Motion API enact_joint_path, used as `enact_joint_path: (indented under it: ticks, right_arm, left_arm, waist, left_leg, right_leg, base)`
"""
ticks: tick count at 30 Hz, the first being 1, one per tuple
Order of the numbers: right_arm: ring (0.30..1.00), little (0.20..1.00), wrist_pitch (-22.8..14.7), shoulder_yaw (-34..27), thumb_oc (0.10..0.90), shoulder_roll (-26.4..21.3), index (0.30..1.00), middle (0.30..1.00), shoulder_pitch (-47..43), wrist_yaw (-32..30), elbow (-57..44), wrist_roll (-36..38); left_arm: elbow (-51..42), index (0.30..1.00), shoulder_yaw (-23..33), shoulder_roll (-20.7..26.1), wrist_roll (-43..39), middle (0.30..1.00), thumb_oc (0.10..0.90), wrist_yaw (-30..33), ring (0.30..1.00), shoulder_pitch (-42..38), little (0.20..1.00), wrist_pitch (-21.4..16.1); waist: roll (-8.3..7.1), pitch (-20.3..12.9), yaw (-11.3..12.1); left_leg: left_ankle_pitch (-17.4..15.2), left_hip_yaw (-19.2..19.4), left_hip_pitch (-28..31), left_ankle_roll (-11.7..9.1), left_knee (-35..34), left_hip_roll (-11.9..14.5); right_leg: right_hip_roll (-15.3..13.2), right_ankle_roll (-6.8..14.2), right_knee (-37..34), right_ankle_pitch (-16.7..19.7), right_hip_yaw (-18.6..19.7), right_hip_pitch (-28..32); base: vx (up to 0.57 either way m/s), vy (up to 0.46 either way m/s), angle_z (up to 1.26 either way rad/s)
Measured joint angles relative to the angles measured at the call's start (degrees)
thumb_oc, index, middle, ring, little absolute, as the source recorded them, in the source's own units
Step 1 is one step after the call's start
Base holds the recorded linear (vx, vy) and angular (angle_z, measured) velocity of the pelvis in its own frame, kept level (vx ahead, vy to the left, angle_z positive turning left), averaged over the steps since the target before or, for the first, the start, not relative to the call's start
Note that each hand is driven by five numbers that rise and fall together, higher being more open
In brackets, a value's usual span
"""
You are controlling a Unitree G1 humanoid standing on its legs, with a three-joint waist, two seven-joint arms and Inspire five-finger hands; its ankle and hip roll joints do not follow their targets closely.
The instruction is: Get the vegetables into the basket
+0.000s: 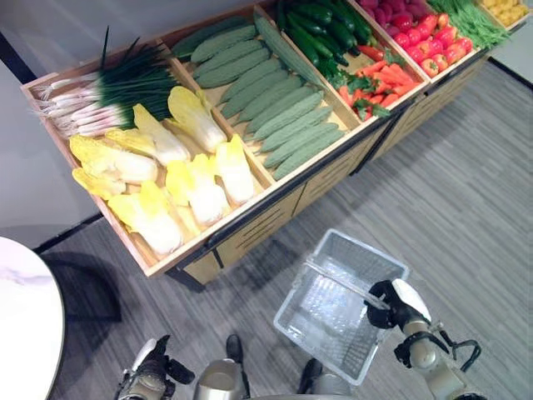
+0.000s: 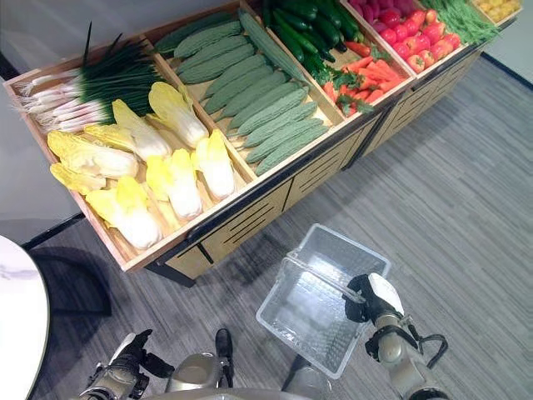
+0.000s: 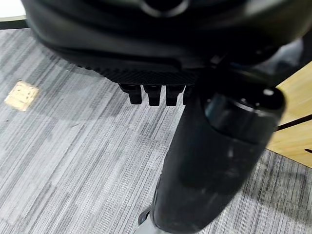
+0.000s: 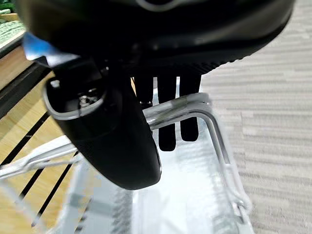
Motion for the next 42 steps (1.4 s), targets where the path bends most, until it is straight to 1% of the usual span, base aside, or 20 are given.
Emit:
enact_joint_path:
  ticks: [2, 3, 4, 7, 8, 12, 13, 14, 15, 17, 19, 23, 24, 25, 27, 28, 30, 34, 37, 42]
  right_arm:
    - [0.3, 0.3, -0.4, 0.1, 0.4, 0.1, 0.3, 0.3, -0.2, -0.3, 1.2, 0.2]
    - [0.3, 0.3, -0.5, 0.1, 0.4, 0.3, 0.3, 0.3, -0.1, -1.0, 1.1, 0.5]
    - [0.3, 0.3, -0.5, 0.1, 0.4, 0.3, 0.3, 0.3, -0.1, -1.1, 1.0, 0.6]
    - [0.3, 0.3, -0.7, 0.2, 0.4, 0.5, 0.3, 0.3, 1.1, -1.2, 1.1, 0.6]
    - [0.3, 0.3, -0.7, 0.4, 0.4, 0.6, 0.3, 0.3, 1.1, -1.2, 1.6, 0.6]
    - [0.3, 0.3, -0.5, 0.4, 0.4, 0.7, 0.3, 0.3, 1.6, -1.4, 1.8, 1.1]
    - [0.3, 0.3, -0.5, 0.4, 0.4, 1.0, 0.3, 0.3, 2.2, -1.4, 2.1, 2.0]
    - [0.3, 0.3, -0.5, 0.4, 0.4, 1.1, 0.3, 0.3, 2.8, -1.4, 2.2, 2.0]
    - [0.3, 0.3, -0.3, 0.3, 0.4, 1.3, 0.3, 0.3, 3.0, -1.4, 3.5, 2.2]
    - [0.3, 0.3, -0.2, 0.1, 0.4, 0.7, 0.3, 0.3, 3.3, -1.3, 3.9, 2.3]
    - [0.3, 0.3, -0.1, 0.1, 0.4, -0.4, 0.3, 0.3, 3.1, -1.2, 3.0, 2.3]
    - [0.3, 0.3, -0.1, -0.5, 0.4, -3.6, 0.3, 0.3, 3.0, -1.3, 1.7, 2.3]
    - [0.3, 0.3, -0.2, -1.5, 0.4, -4.3, 0.3, 0.3, 3.5, -1.5, 1.5, 2.3]
    - [0.3, 0.3, 0.0, -1.8, 0.4, -4.5, 0.3, 0.3, 3.5, -1.5, 1.6, 2.3]
    - [0.3, 0.3, 0.1, -2.2, 0.4, -5.1, 0.3, 0.3, 4.1, -1.9, 1.5, 2.3]
    - [0.3, 0.3, 0.1, -3.5, 0.4, -5.2, 0.3, 0.3, 5.4, -2.3, 0.9, 2.3]
    - [0.3, 0.3, 0.6, -3.9, 0.4, -5.2, 0.3, 0.3, 7.2, -2.3, 1.0, 2.3]
    - [0.3, 0.3, 0.7, -4.1, 0.4, -5.2, 0.3, 0.3, 7.8, -2.3, 1.0, 2.2]
    - [0.3, 0.3, 0.7, -4.5, 0.4, -5.0, 0.3, 0.3, 7.7, -2.3, 1.2, 2.2]
    - [0.3, 0.3, 0.1, -4.6, 0.4, -3.0, 0.3, 0.3, 5.6, -2.6, 7.0, 2.3]
  left_arm:
    - [0.5, 1.0, -0.4, 0.1, -0.1, 1.0, 0.9, 0.0, 1.0, 0.2, 1.0, -0.1]
    - [0.7, 1.0, -0.4, 0.3, -0.2, 1.0, 0.9, 0.0, 1.0, 0.3, 1.0, -0.2]
    - [0.7, 1.0, -0.4, 0.3, -0.2, 1.0, 0.9, 0.1, 1.0, 0.3, 1.0, -0.2]
    - [2.0, 1.0, -0.5, 0.7, -0.3, 1.0, 0.9, 0.4, 1.0, 0.1, 1.0, -0.1]
    - [2.0, 1.0, -0.4, 0.7, -0.3, 1.0, 0.9, 0.5, 1.0, 0.8, 1.0, -0.1]
    - [2.9, 1.0, -0.3, 0.0, -0.5, 1.0, 0.9, 1.0, 1.0, 1.3, 1.0, -0.1]
    - [3.3, 1.0, -0.2, 0.0, -1.1, 1.0, 0.9, 1.1, 1.0, 1.4, 1.0, -0.1]
    - [3.0, 1.0, -0.4, 0.2, -1.3, 1.0, 0.9, 1.1, 1.0, 1.6, 1.0, -0.2]
    - [3.0, 1.0, 1.0, -0.7, -1.4, 1.0, 0.9, 1.3, 1.0, 2.6, 1.0, -0.3]
    - [2.9, 1.0, 2.2, -2.2, -1.5, 1.0, 0.9, 1.7, 1.0, 3.9, 1.0, -0.3]
    - [2.8, 1.0, 2.2, -3.1, -2.5, 1.0, 0.9, 1.4, 1.0, 4.2, 1.0, 0.3]
    - [2.7, 1.0, 1.2, -4.3, -2.5, 1.0, 0.9, 1.3, 1.0, 3.6, 1.0, 0.5]
    - [2.6, 1.0, 0.7, -4.8, -2.5, 1.0, 0.9, 1.4, 1.0, 2.5, 1.0, 0.6]
    - [2.6, 1.0, 0.7, -4.9, -2.4, 1.0, 0.9, 1.5, 1.0, 2.2, 1.0, 0.6]
    - [2.6, 1.0, 0.5, -5.0, -2.5, 1.0, 0.9, 1.4, 1.0, 1.7, 1.0, 1.0]
    - [2.0, 1.0, 0.4, -5.1, -2.4, 1.0, 0.9, 1.3, 1.0, 1.3, 1.0, 1.0]
    - [1.8, 1.0, -0.6, -5.0, -2.4, 1.0, 0.9, 1.4, 1.0, 0.8, 1.0, 1.1]
    - [1.9, 1.0, -0.7, -5.2, -2.3, 1.0, 0.9, 1.3, 1.0, 1.0, 1.0, 1.5]
    - [1.8, 1.0, -0.7, -5.2, -2.2, 1.0, 0.9, 1.3, 1.0, 0.7, 1.0, 1.5]
    - [1.2, 1.0, -0.7, -4.5, -2.2, 1.0, 0.9, 1.4, 1.0, 0.7, 1.0, 1.0]
  waist:
    - [-0.1, -0.1, 0.0]
    - [-0.05, -0.4, -0.4]
    - [-0.09, -0.5, -0.6]
    - [-0.4, -1.2, -1.1]
    - [-0.33, -1.2, -2.0]
    - [0.15, -1.2, -4.2]
    - [0.0, -1.4, -5.2]
    - [-0.57, -1.8, -5.0]
    - [0.32, -2.2, -4.4]
    - [2.69, -3.8, -3.7]
    - [3.89, -4.2, -2.9]
    - [4.22, -3.8, -3.1]
    - [4.32, -3.0, -4.1]
    - [4.31, -2.8, -4.4]
    - [4.64, -2.2, -5.4]
    - [5.21, -1.8, -6.1]
    - [5.31, -1.8, -6.3]
    - [5.98, -1.3, -6.8]
    - [6.73, -0.6, -7.1]
    - [5.71, 0.1, -6.7]
  left_leg:
    - [-0.8, -0.9, 1.2, 1.0, -0.2, -0.3]
    - [-1.1, -1.4, 1.2, 1.1, -0.3, -0.3]
    - [-1.1, -1.6, 1.2, 1.0, -0.3, -0.3]
    - [-1.0, -4.2, 1.4, 0.8, -0.4, -0.4]
    - [-0.5, -5.0, 1.3, 0.6, -0.5, -0.4]
    - [-0.6, -10.3, 2.0, 0.1, -1.1, -0.4]
    - [-0.6, -13.9, 2.5, -1.1, -1.1, 0.0]
    - [-0.7, -14.5, 2.8, -1.9, -1.1, -0.2]
    - [-1.2, -15.7, 3.8, -3.5, -1.0, 1.5]
    - [-1.1, -16.2, 3.1, -4.7, 0.3, 4.7]
    - [-0.9, -16.1, 1.1, -4.6, 3.5, 7.9]
    - [3.8, -16.1, -1.5, -6.1, 5.4, 10.7]
    - [6.5, -15.2, -3.6, -8.1, 6.8, 10.8]
    - [6.8, -14.9, -3.7, -8.1, 6.8, 10.6]
    - [7.8, -7.3, -5.1, -7.5, 8.4, 11.4]
    - [7.2, -2.6, -6.4, -7.6, 9.7, 11.5]
    - [6.2, 0.0, -6.2, -8.1, 9.5, 11.1]
    - [6.0, -0.1, -2.5, -7.9, 3.5, 10.1]
    - [3.1, -0.2, -1.0, -8.1, 0.9, 9.6]
    - [0.3, 0.6, -0.2, -4.5, 1.1, 5.0]
  right_leg:
    - [-0.7, 1.2, 8.6, 0.1, 4.7, -4.0]
    - [0.0, 2.2, 9.7, -1.5, 8.0, -5.1]
    - [0.1, 2.4, 9.3, -1.7, 8.6, -5.1]
    - [2.1, 2.7, -0.4, -1.6, 11.4, -5.5]
    - [2.7, 2.9, -6.8, -0.1, 12.4, -5.4]
    - [3.7, 2.6, -14.2, 5.4, 16.9, -7.0]
    - [4.6, 2.1, -15.1, 7.5, 19.8, -6.1]
    - [4.5, 1.2, -14.9, 8.7, 19.8, -5.8]
    - [5.7, 1.9, -13.5, 9.8, 18.4, -5.2]
    - [8.4, 0.7, -13.8, 8.0, 15.9, -4.4]
    - [11.1, -1.6, -15.1, 7.9, 13.2, -3.7]
    - [13.1, -4.7, -16.4, 7.3, 9.6, -2.6]
    - [12.5, -5.3, -17.2, 7.1, 6.7, -1.5]
    - [12.5, -5.4, -17.4, 7.0, 6.5, -1.3]
    - [12.4, -6.9, -17.5, 6.7, 3.8, -0.9]
    - [11.9, -7.3, -17.7, 6.5, 1.5, -0.8]
    - [11.5, -7.3, -18.0, 6.4, 0.0, -0.8]
    - [11.8, -6.5, -17.8, 6.5, -1.2, -0.7]
    - [11.6, -5.2, -16.6, 6.5, -1.6, -1.5]
    - [7.0, -2.3, -13.9, 7.2, -0.4, -1.9]
  base:
    - [0.16, -0.004, 0.12]
    - [0.14, -0.081, 0.14]
    - [0.15, -0.122, 0.31]
    - [0.17, -0.153, 0.43]
    - [0.21, -0.196, 0.47]
    - [0.22, -0.265, 0.78]
    - [0.16, -0.279, 1.13]
    - [0.21, -0.45, 1.15]
    - [0.09, -0.252, 0.48]
    - [0.1, -0.317, 0.29]
    - [0.06, -0.266, 0.29]
    - [0.0, -0.178, 0.46]
    - [-0.02, -0.082, 0.81]
    - [-0.03, -0.112, 0.76]
    - [-0.02, -0.064, 0.64]
    - [0.01, -0.027, 0.84]
    - [0.05, 0.017, 0.61]
    - [0.04, 0.098, 0.21]
    - [0.04, 0.194, 0.05]
    - [0.02, 0.246, 0.0]
